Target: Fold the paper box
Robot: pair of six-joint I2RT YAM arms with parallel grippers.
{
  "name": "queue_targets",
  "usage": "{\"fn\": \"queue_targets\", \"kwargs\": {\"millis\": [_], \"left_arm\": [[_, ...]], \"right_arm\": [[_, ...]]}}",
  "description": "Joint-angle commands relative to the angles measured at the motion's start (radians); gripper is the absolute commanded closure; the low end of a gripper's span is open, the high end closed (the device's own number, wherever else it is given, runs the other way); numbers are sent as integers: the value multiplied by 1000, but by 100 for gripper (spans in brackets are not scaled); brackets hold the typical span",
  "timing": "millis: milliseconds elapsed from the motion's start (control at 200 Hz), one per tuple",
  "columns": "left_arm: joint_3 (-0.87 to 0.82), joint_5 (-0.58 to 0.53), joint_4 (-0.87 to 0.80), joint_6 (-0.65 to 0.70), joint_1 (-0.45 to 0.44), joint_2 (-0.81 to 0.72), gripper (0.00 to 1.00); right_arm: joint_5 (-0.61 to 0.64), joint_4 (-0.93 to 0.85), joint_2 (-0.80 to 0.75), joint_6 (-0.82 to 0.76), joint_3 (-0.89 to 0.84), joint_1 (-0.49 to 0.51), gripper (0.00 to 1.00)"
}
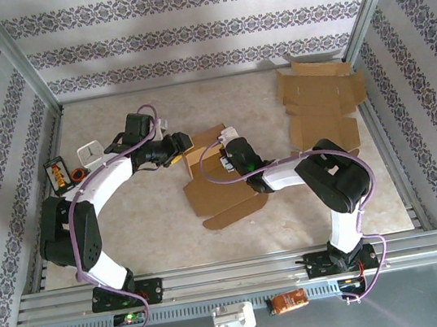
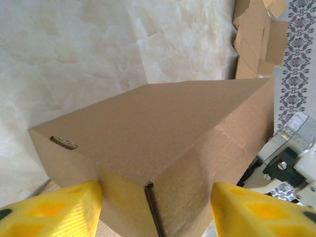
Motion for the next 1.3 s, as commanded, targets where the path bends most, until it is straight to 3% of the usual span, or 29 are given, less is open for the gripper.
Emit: {"fn": "queue_targets", "kwargs": {"millis": [0,205,310,355,445,495,535,595,645,725,829,984,1104,1294], "left_arm": [[11,-9,4,18,-20,-49,30],[-1,-135,-36,113,-20,-241,13],[-6,-241,-71,203,-19,-375,11],[-6,-290,-89,252,-19,-434,10],[-24,-368,-102,347,-19,-544,7],[-49,-397,-88,389,-19,-606,6],[-71,-415,-73,417,-19,-647,6],[-108,-437,-47,449,-20,-698,4],[-141,-455,-23,470,-19,-734,3],[-209,-466,22,507,-19,-774,1],[-259,-423,23,564,-21,-798,0],[-301,-411,-27,576,-19,-840,0],[-332,-419,-29,578,-19,-863,0],[-336,-413,8,549,-19,-844,0]], "right_arm": [[-50,-46,-77,-65,-31,11,90],[-139,-245,-354,-277,-61,-38,97],[-251,-529,-514,-430,24,-123,98],[-359,-675,-565,-533,92,-169,99],[-489,-1045,-606,-904,275,-189,99],[-414,-1266,-587,-1148,384,-145,99],[-261,-1398,-547,-1310,455,-94,99],[-81,-1476,-488,-1448,502,-43,100],[-8,-1478,-440,-1502,524,-19,99],[-47,-1440,-390,-1582,506,26,95],[-27,-1237,-336,-1712,370,103,95],[-33,-1033,-275,-1773,241,189,94],[-34,-967,-228,-1762,178,256,83],[-26,-853,-143,-1679,86,320,82]]}}
